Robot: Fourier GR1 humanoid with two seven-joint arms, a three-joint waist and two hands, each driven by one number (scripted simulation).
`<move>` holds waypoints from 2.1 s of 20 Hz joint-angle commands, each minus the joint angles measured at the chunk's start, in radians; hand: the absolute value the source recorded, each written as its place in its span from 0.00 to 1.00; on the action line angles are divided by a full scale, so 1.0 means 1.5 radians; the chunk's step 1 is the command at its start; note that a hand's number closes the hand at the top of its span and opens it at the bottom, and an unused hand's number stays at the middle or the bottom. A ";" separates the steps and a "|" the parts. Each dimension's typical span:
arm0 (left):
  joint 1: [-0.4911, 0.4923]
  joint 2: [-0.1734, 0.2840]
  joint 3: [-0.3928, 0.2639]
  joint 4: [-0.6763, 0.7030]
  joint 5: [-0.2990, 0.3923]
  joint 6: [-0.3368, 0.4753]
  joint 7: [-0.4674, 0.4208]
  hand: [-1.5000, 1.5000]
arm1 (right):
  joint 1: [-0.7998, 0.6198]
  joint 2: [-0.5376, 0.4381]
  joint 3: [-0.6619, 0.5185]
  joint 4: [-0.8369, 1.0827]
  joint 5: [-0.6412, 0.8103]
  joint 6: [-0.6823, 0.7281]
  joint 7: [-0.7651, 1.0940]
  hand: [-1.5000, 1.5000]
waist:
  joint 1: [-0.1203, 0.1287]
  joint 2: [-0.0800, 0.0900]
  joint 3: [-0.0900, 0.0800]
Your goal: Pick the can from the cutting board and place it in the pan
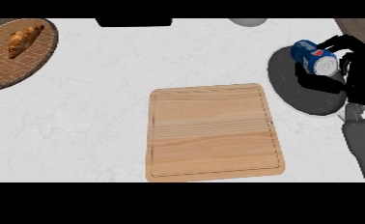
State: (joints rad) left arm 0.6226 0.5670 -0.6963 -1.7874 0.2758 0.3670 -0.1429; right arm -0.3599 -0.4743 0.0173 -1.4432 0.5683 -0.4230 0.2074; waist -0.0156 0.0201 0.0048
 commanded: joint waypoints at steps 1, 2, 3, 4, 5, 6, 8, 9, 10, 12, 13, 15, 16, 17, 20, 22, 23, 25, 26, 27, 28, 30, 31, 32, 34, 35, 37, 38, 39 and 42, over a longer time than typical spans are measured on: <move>-0.164 -0.059 0.076 -0.089 -0.025 0.011 -0.075 0.50 | 0.017 -0.003 0.009 0.094 -0.019 0.057 0.007 0.00 | 0.011 0.006 -0.002; -0.166 -0.060 0.077 -0.094 -0.026 0.017 -0.075 0.50 | 0.018 -0.019 0.018 0.112 -0.018 0.083 -0.003 0.00 | 0.016 0.008 -0.002; -0.172 -0.056 0.077 -0.097 -0.022 0.010 -0.069 0.50 | 0.011 -0.023 0.041 0.125 -0.006 0.109 0.000 0.00 | 0.024 0.009 -0.003; -0.176 -0.061 0.071 -0.085 -0.021 0.007 -0.068 0.50 | 0.009 -0.023 0.043 0.147 -0.013 0.124 -0.009 0.00 | 0.029 0.012 -0.003; -0.181 -0.054 0.071 -0.085 -0.028 0.008 -0.065 0.50 | 0.000 -0.015 0.042 0.156 -0.038 0.146 -0.015 0.00 | 0.029 0.009 -0.002; -0.187 -0.060 0.069 -0.083 -0.022 0.004 -0.066 0.50 | -0.010 0.011 0.042 0.164 -0.060 0.152 -0.016 0.00 | 0.035 0.010 -0.001; -0.194 -0.074 0.057 -0.079 -0.025 0.009 -0.060 0.50 | -0.022 0.010 0.034 0.183 -0.087 0.181 -0.033 0.00 | 0.030 0.007 -0.001; -0.199 -0.060 0.068 -0.098 -0.022 0.006 -0.059 0.50 | -0.027 0.013 0.031 0.189 -0.089 0.177 -0.046 0.00 | 0.030 0.007 0.001; -0.195 -0.062 0.067 -0.077 -0.016 0.002 -0.063 0.50 | -0.035 0.002 0.017 0.199 -0.104 0.188 -0.063 0.00 | 0.029 0.005 0.000; -0.198 -0.061 0.063 -0.074 -0.025 0.007 -0.069 0.50 | -0.041 0.015 0.007 0.211 -0.119 0.181 -0.090 0.00 | 0.028 0.001 0.001; -0.197 -0.070 0.057 -0.071 -0.022 0.011 -0.064 0.50 | -0.065 0.023 -0.011 0.212 -0.133 0.168 -0.096 0.00 | 0.032 0.001 0.001; -0.192 -0.063 0.064 -0.072 -0.010 0.009 -0.064 0.50 | -0.074 0.039 -0.043 0.212 -0.170 0.152 -0.129 0.00 | 0.023 -0.003 0.002; -0.197 -0.067 0.063 -0.069 -0.015 0.014 -0.067 0.50 | -0.085 0.038 -0.054 0.216 -0.178 0.152 -0.132 0.00 | 0.021 -0.004 0.001; -0.195 -0.061 0.069 -0.072 -0.008 0.014 -0.063 0.50 | -0.081 0.049 -0.067 0.218 -0.198 0.149 -0.151 0.00 | 0.015 -0.004 0.002; -0.193 -0.066 0.065 -0.068 -0.006 0.020 -0.065 0.50 | -0.089 0.047 -0.106 0.239 -0.247 0.169 -0.175 0.00 | 0.006 -0.005 0.002; -0.192 -0.054 0.068 -0.072 -0.001 0.015 -0.067 0.50 | -0.091 0.040 -0.128 0.251 -0.279 0.194 -0.186 0.00 | -0.003 -0.008 0.001; -0.188 -0.060 0.069 -0.068 0.002 0.025 -0.062 0.50 | -0.096 0.038 -0.143 0.257 -0.299 0.207 -0.189 0.00 | -0.005 -0.008 0.001; -0.183 -0.059 0.074 -0.071 0.010 0.028 -0.067 0.50 | -0.090 0.029 -0.159 0.262 -0.330 0.242 -0.205 0.00 | -0.014 -0.012 0.001; -0.182 -0.053 0.070 -0.081 0.004 0.030 -0.070 0.50 | -0.086 0.030 -0.166 0.272 -0.345 0.259 -0.209 0.00 | -0.015 -0.012 0.002; -0.178 -0.051 0.069 -0.071 0.005 0.028 -0.073 0.50 | -0.082 0.029 -0.172 0.274 -0.363 0.281 -0.223 0.00 | -0.017 -0.014 0.001; -0.178 -0.043 0.087 -0.065 0.020 0.028 -0.072 0.50 | -0.075 0.019 -0.179 0.278 -0.377 0.307 -0.229 0.00 | -0.026 -0.014 0.001; -0.174 -0.049 0.075 -0.071 0.016 0.036 -0.068 0.50 | -0.067 0.017 -0.180 0.285 -0.405 0.363 -0.242 0.00 | -0.031 -0.016 0.001; -0.175 -0.047 0.074 -0.077 0.012 0.042 -0.069 0.50 | -0.064 0.010 -0.186 0.285 -0.415 0.379 -0.252 0.00 | -0.035 -0.018 0.001; -0.169 -0.042 0.072 -0.085 0.013 0.041 -0.073 0.50 | -0.061 0.005 -0.186 0.292 -0.419 0.398 -0.268 0.00 | -0.027 -0.016 0.001; -0.166 -0.043 0.076 -0.073 0.019 0.044 -0.079 0.50 | -0.041 -0.005 -0.185 0.295 -0.432 0.440 -0.291 0.00 | -0.035 -0.019 0.000; -0.173 -0.049 0.074 -0.082 0.019 0.049 -0.071 0.50 | -0.043 -0.010 -0.190 0.298 -0.435 0.447 -0.303 0.00 | -0.037 -0.016 0.001; -0.166 -0.038 0.074 -0.078 0.026 0.041 -0.077 0.50 | -0.030 -0.029 -0.199 0.308 -0.449 0.487 -0.322 0.00 | -0.038 -0.016 0.000; -0.167 -0.040 0.079 -0.082 0.028 0.051 -0.072 0.50 | -0.020 -0.033 -0.200 0.304 -0.453 0.498 -0.333 0.00 | -0.045 -0.018 0.000; -0.169 -0.035 0.080 -0.077 0.028 0.046 -0.078 0.50 | -0.021 -0.040 -0.200 0.311 -0.449 0.504 -0.341 0.00 | -0.038 -0.016 -0.001; -0.164 -0.038 0.073 -0.082 0.026 0.053 -0.086 0.50 | 0.011 -0.062 -0.208 0.318 -0.452 0.536 -0.375 0.00 | -0.049 -0.020 -0.001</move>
State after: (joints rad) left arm 0.6204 0.6131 -0.7343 -1.7875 0.3422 0.4193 -0.1530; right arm -0.3859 -0.5292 -0.2794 -0.9825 -0.0962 0.3154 -0.2984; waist -0.0621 -0.0038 0.0063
